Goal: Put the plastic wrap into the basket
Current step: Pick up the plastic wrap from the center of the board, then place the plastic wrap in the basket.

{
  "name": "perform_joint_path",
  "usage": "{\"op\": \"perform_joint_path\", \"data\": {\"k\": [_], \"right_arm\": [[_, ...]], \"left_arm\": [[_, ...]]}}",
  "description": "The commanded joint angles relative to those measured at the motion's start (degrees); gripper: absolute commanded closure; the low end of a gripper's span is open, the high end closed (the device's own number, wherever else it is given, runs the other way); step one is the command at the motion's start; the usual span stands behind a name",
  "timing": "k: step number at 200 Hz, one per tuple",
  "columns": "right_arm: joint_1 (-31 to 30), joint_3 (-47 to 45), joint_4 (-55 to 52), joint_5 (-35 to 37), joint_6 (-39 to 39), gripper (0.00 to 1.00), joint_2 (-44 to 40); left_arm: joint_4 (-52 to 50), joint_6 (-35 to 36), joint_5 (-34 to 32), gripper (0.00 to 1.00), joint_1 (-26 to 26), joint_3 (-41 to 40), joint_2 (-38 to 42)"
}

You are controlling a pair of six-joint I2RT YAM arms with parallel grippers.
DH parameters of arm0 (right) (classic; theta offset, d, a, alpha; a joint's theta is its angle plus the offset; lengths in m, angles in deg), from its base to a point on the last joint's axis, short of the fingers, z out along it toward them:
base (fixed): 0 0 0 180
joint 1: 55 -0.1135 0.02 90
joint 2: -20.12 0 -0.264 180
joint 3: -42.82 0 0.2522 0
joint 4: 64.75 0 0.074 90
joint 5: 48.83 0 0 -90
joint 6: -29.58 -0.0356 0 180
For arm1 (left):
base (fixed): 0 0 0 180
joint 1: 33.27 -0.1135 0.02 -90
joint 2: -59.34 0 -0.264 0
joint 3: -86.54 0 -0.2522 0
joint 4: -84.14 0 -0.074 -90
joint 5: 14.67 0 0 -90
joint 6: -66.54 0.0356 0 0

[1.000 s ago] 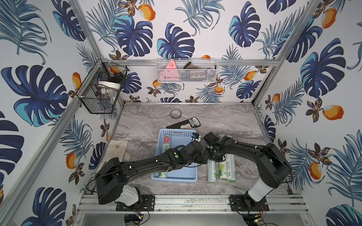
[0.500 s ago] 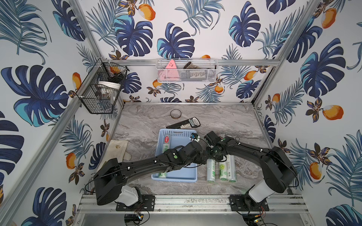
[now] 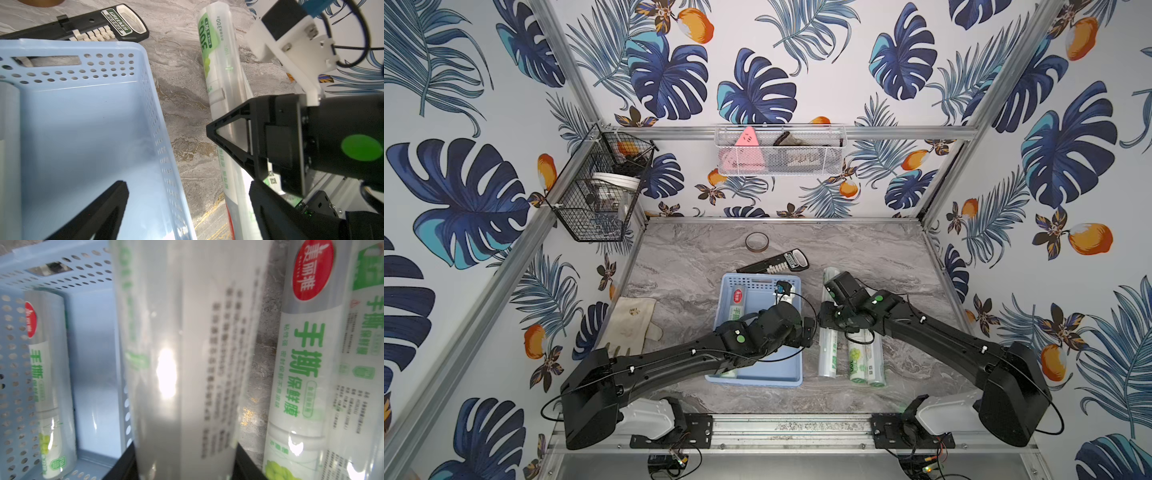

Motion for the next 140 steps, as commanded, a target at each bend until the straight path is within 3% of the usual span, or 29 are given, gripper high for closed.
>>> {"op": "perform_joint_path", "data": {"k": [1, 54, 140], "right_arm": [[-0.86, 1.27, 1.61, -1.40, -1.43, 0.56, -1.24], [-4.32, 5.45, 3.17, -1.99, -2.85, 0.60, 0.52], [-9.67, 13.46, 8.46, -3.54, -4.85, 0.61, 10.92]], "left_arm": [[-0.15, -0.57, -3.92, 0.01, -0.04, -0.76, 2.11], [-2.77, -0.90, -9.09, 0.01, -0.12, -2.53, 7.43], [-12.00, -2.54, -19.49, 0.01, -2.63, -6.63, 18.82]]}}
